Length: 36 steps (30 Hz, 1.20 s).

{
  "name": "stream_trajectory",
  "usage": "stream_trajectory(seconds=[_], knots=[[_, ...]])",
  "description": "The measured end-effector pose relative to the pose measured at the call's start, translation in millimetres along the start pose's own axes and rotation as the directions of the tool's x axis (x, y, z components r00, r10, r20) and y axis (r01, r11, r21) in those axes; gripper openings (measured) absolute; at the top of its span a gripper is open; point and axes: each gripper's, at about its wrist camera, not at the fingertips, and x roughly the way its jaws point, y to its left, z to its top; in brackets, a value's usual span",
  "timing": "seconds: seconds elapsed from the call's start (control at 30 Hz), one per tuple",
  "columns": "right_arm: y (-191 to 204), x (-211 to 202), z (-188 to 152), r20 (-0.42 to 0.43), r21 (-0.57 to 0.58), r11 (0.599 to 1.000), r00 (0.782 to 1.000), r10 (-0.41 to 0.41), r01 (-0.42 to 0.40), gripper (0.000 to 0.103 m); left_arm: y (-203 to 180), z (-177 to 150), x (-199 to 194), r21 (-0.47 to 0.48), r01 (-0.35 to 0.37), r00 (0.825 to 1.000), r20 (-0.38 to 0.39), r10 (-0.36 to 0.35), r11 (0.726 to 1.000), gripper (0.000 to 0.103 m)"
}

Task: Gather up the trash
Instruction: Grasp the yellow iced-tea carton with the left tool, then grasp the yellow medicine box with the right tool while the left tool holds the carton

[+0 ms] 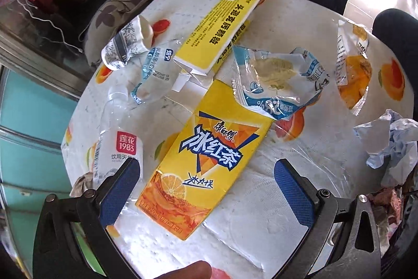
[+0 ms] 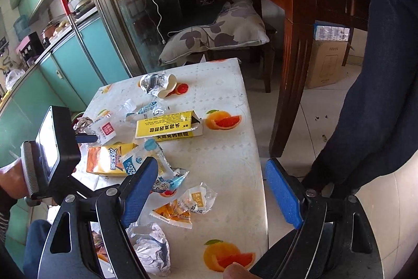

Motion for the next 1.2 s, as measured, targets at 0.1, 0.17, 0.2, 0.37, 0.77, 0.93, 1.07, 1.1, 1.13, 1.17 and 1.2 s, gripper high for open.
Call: stream_trajectory(seconds=[0.1, 0.17, 0.2, 0.37, 0.77, 0.93, 1.07, 1.1, 1.13, 1.17, 1.2], knots=[[-3, 4, 1, -0.005, 0.007, 1.0, 1.0, -0.003, 0.003, 0.084, 7, 1, 14, -0.021, 0.021, 0.999, -0.04, -0.021, 1.0, 0.103], [-5, 6, 1, -0.008, 0.014, 1.0, 1.0, -0.002, 0.002, 0.084, 8, -1, 20, -0.032, 0.037, 0.997, -0.063, -0.039, 0.999, 0.102], [-6, 7, 1, -0.008, 0.016, 1.0, 1.0, -0.002, 0.002, 0.084, 9, -2, 22, -0.038, 0.046, 0.996, -0.069, -0.048, 0.998, 0.098], [-7, 15, 0, -0.024, 0.018, 1.0, 1.0, 0.0, 0.0, 0.084, 11, -7, 20, -0.082, 0.062, 0.996, -0.063, -0.068, 0.995, 0.085], [11, 31, 5, -0.041, -0.028, 0.999, 0.999, 0.022, -0.023, 0.084, 30, -31, -18, -0.325, 0.094, 0.995, 0.05, -0.083, 0.941, 0.076], [34, 44, 14, -0.042, -0.149, 0.988, 0.998, 0.038, -0.044, 0.084, 41, -46, -50, -0.418, 0.091, 0.992, 0.122, -0.043, 0.904, 0.076], [62, 62, 23, -0.04, -0.323, 0.946, 0.999, 0.012, -0.024, 0.084, 53, -58, -73, -0.484, 0.08, 0.988, 0.157, -0.003, 0.871, 0.076], [67, 66, 25, -0.038, -0.364, 0.931, 0.999, 0.009, -0.022, 0.084, 56, -61, -77, -0.495, 0.074, 0.987, 0.16, 0.007, 0.865, 0.076], [73, 71, 27, -0.038, -0.405, 0.914, 0.999, 0.013, -0.027, 0.084, 58, -64, -81, -0.505, 0.07, 0.986, 0.167, 0.017, 0.861, 0.076], [79, 77, 29, -0.045, -0.45, 0.892, 0.999, 0.011, -0.03, 0.084, 60, -67, -86, -0.514, 0.071, 0.984, 0.176, 0.024, 0.855, 0.076], [85, 84, 30, -0.049, -0.503, 0.864, 0.999, -0.001, -0.024, 0.084, 61, -72, -92, -0.527, 0.075, 0.982, 0.186, 0.029, 0.847, 0.076]])
